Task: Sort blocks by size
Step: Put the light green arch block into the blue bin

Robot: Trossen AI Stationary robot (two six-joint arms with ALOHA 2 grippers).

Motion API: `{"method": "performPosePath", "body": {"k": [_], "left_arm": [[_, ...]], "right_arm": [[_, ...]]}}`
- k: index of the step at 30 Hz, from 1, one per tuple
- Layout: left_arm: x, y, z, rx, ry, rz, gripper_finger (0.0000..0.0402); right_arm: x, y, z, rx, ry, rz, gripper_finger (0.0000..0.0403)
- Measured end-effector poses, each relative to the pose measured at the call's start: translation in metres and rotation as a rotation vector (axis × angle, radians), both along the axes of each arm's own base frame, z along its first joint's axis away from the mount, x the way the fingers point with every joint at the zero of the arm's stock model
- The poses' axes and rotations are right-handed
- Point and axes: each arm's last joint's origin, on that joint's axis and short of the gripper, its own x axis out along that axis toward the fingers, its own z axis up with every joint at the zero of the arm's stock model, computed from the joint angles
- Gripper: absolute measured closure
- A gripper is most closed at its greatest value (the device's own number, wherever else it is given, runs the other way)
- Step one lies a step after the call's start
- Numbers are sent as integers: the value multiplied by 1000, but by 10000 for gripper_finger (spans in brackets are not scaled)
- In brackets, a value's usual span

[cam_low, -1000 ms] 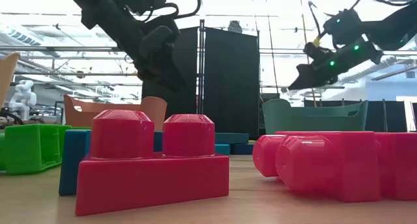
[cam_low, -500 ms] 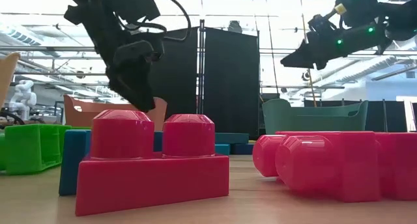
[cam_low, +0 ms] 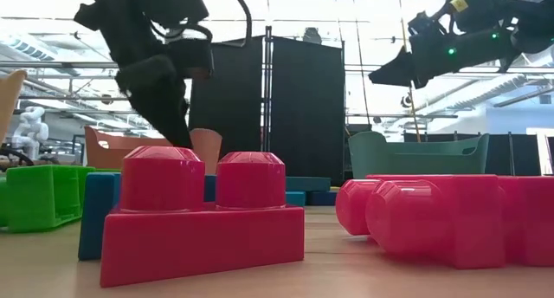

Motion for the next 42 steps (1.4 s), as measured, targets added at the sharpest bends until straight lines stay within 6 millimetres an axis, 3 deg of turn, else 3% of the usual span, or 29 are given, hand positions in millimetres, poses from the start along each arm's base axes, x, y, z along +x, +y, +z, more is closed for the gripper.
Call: {"method": "performPosePath", "body": {"k": [10, 19, 34, 42], "left_arm": [[9, -3, -26, -8, 92, -160, 162], [11, -2, -32, -40, 114, -206, 168], [16, 15, -30, -116, 66, -79, 345], [23, 23, -24, -131, 10, -52, 374]], "right_arm": [[4, 8, 2, -14, -14, 50, 227], [5, 8, 3, -20, -26, 51, 227], [8, 17, 4, -4, -40, 99, 227], [24, 30, -10, 33, 37, 199, 227]]}}
